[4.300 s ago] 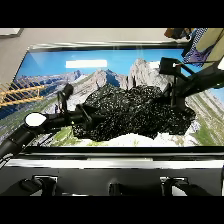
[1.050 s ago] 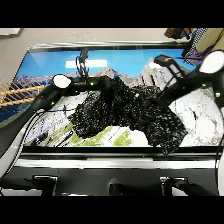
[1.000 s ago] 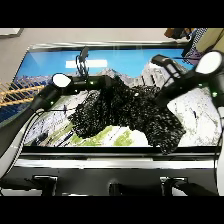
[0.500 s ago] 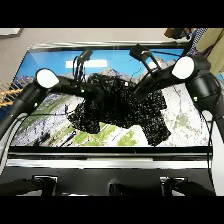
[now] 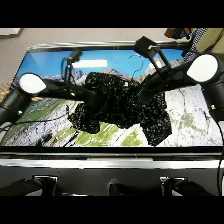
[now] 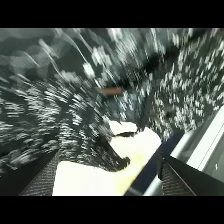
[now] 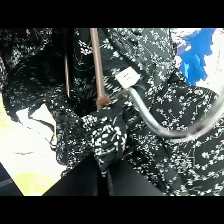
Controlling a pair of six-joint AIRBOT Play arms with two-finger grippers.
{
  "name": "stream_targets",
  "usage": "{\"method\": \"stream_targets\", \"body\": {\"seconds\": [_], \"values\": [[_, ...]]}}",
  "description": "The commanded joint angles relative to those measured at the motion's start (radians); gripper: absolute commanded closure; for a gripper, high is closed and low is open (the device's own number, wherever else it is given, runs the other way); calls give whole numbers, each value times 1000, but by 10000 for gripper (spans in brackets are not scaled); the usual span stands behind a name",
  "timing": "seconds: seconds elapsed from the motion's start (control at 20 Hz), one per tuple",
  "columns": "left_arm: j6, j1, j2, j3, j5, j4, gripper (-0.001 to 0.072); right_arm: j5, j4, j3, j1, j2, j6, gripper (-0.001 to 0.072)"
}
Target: Fold the clothes and pants, and hang the long-sleeved shirts on hangers.
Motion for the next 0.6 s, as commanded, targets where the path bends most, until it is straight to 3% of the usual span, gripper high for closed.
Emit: {"method": "stream_targets", "body": {"seconds": [0.0, 0.1, 0.3, 0.45, 0.55], "values": [[2, 97, 39, 54, -66, 6, -13, -6, -10, 0, 1, 4, -106, 696], [78, 157, 61, 54, -109, 13, -13, -19, -20, -1, 1, -5, -195, 696], [333, 175, 52, 53, -259, 163, -2, -16, -5, -1, 1, -57, -391, 694], [397, 174, 50, 38, -244, 290, -2, -16, 60, -1, 1, -82, -496, 695], [493, 174, 50, 24, -188, 288, -3, -16, 104, -1, 1, -91, -554, 695]]}}
